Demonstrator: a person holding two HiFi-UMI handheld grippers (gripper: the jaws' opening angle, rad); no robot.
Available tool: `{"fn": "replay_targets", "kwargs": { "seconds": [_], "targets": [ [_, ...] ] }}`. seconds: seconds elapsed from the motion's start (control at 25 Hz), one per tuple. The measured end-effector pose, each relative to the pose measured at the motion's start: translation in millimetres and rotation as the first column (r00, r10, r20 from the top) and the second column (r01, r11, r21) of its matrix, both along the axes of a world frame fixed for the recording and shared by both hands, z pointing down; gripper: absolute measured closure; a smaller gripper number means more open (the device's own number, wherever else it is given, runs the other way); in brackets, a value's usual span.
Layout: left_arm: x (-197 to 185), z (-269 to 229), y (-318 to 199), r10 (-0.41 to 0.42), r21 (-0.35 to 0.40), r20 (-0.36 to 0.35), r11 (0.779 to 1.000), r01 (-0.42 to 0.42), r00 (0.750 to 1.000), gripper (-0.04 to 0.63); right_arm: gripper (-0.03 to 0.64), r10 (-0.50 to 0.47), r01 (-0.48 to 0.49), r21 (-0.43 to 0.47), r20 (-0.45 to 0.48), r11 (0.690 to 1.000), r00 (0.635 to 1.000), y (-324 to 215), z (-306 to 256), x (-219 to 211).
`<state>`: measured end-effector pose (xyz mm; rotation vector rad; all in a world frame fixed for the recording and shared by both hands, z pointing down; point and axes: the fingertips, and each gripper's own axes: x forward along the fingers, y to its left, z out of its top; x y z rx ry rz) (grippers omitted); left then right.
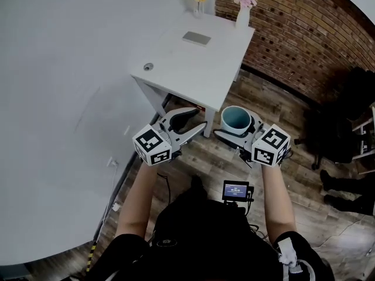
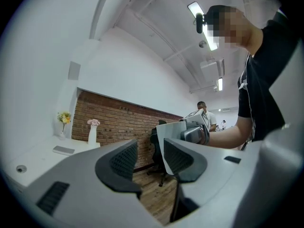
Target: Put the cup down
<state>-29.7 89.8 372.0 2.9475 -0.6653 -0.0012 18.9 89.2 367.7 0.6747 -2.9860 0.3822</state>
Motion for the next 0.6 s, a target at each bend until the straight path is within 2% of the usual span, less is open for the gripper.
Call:
{"fn": "replay_targets", "kwargs": {
  "seconds": [0.2,0.6],
  "targets": [
    [-20.5,2.1,-35.8,0.010,0.005,0.005,1.000,-0.010,1.000,0.431,0.219,0.015,-0.015,-0.010,0.004,1.000,1.000,-33.3,3.2,-19.9],
    [-29.5,10.0,-77.7,0.030,-0.011,-0.001,0.999,-0.030,1.000,0.423,0.219,0.059,-0.059,-0.041,0.006,0.997,0.998,-73.0,12.8,-21.3]
  ]
}}
